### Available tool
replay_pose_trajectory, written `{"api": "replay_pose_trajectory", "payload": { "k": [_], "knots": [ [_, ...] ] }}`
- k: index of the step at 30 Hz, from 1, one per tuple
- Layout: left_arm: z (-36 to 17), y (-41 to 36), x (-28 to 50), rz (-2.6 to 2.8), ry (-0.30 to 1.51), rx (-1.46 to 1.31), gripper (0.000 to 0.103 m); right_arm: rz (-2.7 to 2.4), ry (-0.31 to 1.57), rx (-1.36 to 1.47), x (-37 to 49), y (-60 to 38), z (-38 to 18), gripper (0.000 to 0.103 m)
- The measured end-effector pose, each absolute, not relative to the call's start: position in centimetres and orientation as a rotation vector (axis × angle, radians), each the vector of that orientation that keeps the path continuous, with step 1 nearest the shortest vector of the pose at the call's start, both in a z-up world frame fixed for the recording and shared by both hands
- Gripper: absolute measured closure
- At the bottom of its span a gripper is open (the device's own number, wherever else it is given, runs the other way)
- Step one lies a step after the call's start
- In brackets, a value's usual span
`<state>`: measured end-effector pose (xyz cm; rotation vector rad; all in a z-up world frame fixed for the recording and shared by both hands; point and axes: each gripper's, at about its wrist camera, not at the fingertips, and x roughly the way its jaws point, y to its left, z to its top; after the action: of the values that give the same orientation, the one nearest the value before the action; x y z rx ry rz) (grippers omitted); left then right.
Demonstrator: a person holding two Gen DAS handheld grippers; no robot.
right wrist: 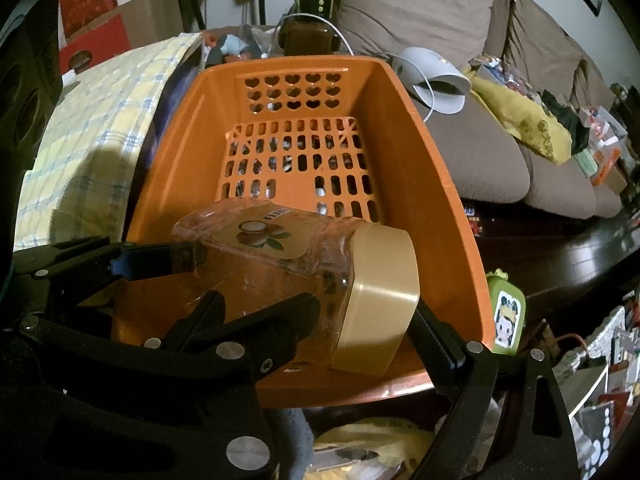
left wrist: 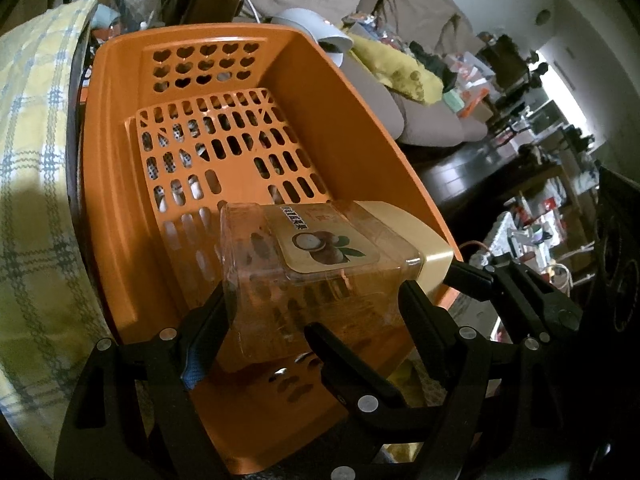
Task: Organize objects
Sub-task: 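Lower the held container with both grippers into the orange basket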
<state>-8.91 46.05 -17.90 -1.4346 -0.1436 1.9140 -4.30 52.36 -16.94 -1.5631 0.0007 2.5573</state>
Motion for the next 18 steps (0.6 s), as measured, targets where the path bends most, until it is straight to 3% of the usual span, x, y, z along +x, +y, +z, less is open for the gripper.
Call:
{"api": "replay_pose_trajectory", "payload": {
  "k": [18],
  "knots": [
    [-18.57,45.81,-8.45,1.906,-0.142,-1.450,0.023,2.543,0.001,-1.601,-4.18,52.32,-17.62,0.011]
  ]
}}
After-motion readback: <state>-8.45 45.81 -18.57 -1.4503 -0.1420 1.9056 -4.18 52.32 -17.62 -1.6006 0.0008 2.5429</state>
